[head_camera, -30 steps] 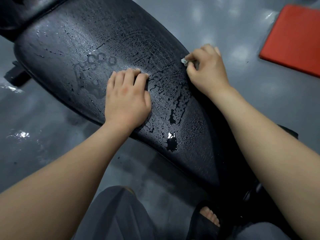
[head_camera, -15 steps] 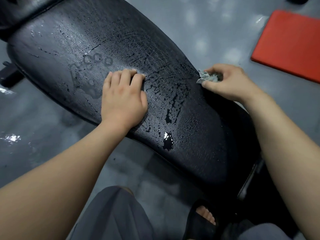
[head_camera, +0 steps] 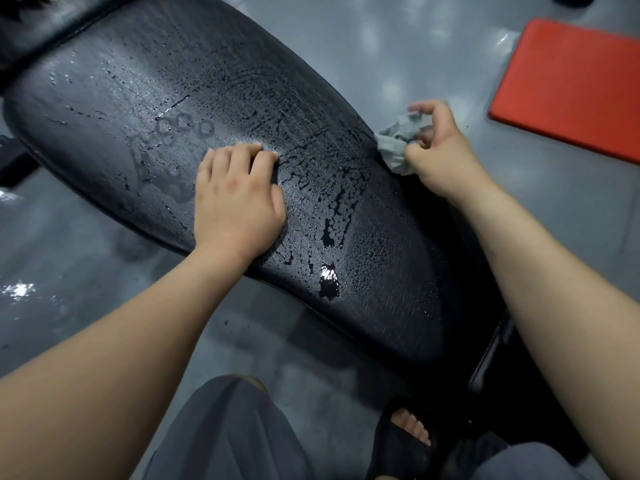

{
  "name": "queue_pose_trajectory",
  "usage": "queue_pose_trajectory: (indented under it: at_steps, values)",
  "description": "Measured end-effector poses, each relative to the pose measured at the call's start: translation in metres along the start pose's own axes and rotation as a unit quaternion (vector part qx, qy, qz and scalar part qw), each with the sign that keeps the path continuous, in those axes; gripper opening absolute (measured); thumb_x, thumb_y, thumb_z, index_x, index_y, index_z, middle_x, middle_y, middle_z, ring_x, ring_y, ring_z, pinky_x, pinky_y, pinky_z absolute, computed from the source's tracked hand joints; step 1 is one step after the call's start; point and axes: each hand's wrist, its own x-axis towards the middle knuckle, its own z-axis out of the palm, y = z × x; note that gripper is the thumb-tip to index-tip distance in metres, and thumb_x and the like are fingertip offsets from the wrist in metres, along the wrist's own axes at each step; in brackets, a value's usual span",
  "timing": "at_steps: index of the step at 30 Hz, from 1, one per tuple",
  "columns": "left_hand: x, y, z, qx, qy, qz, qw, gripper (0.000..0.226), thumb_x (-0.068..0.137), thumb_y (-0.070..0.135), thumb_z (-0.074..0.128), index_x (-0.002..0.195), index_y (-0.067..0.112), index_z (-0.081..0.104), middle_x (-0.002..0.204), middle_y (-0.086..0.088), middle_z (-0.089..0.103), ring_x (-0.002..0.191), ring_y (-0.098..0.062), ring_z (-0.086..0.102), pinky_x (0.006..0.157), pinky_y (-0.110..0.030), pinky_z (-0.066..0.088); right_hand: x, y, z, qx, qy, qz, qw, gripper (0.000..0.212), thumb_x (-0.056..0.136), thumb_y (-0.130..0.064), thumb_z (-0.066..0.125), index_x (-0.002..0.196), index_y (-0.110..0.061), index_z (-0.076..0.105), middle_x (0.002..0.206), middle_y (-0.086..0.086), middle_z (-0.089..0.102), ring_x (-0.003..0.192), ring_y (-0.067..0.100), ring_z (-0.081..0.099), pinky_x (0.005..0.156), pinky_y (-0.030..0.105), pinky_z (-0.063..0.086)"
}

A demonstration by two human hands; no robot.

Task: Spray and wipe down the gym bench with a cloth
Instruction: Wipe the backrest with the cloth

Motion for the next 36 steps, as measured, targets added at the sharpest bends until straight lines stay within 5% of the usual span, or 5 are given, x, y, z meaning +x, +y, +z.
queue_pose_trajectory:
  at_steps: [5, 10, 17, 29, 36]
  values:
    - [0.0, -0.001, 0.001, -0.001, -0.003, -0.003, 1.0, 0.045, 0.088, 0.028, 0.042, 0.127, 0.018, 0.062, 0.13, -0.009, 0.058, 0.122, -0.035, 0.048, 0.116, -0.051, 0.03, -0.003, -0.007, 0.0, -0.1, -0.032, -0.065, 0.992, 0.033, 0.08, -0.024, 0.058, 0.108, -0.039, 0.068, 0.103, -0.003, 0.052, 0.088, 0.0, 0.051, 0.088, 0.007, 0.041]
    - [0.0, 0.0, 0.001, -0.002, -0.009, -0.006, 1.0, 0.045, 0.088, 0.028, 0.042, 0.128, 0.019, 0.062, 0.131, -0.008, 0.057, 0.123, -0.035, 0.047, 0.115, -0.051, 0.031, -0.005, -0.009, 0.011, -0.148, -0.005, -0.15, 0.978, 0.047, 0.089, -0.026, 0.072, 0.134, -0.019, 0.061, 0.122, 0.006, 0.053, 0.096, -0.017, 0.048, 0.09, -0.006, 0.025]
    - [0.0, 0.001, 0.001, 0.0, -0.009, -0.005, 1.0, 0.045, 0.087, 0.029, 0.042, 0.126, 0.019, 0.061, 0.131, -0.008, 0.057, 0.123, -0.035, 0.047, 0.115, -0.051, 0.031, -0.002, 0.012, 0.001, -0.242, 0.019, -0.138, 0.96, 0.035, 0.093, -0.046, 0.056, 0.103, -0.017, 0.073, 0.114, 0.011, 0.059, 0.109, 0.03, 0.055, 0.093, 0.021, 0.032]
    - [-0.001, 0.0, 0.002, -0.002, -0.007, -0.005, 1.0, 0.045, 0.088, 0.028, 0.042, 0.127, 0.019, 0.062, 0.131, -0.008, 0.057, 0.122, -0.036, 0.047, 0.115, -0.052, 0.031, -0.031, -0.003, 0.019, -0.257, -0.1, -0.272, 0.922, 0.033, 0.089, -0.038, 0.059, 0.114, -0.016, 0.066, 0.107, 0.009, 0.06, 0.097, 0.026, 0.056, 0.091, 0.035, 0.044]
    - [0.0, 0.001, 0.001, -0.002, -0.012, -0.006, 1.0, 0.043, 0.089, 0.029, 0.042, 0.126, 0.019, 0.062, 0.131, -0.008, 0.057, 0.122, -0.036, 0.047, 0.115, -0.051, 0.031, -0.022, 0.01, 0.006, -0.296, 0.022, -0.138, 0.945, 0.03, 0.093, -0.025, 0.061, 0.121, -0.016, 0.067, 0.11, 0.018, 0.06, 0.105, 0.042, 0.056, 0.093, 0.04, 0.044]
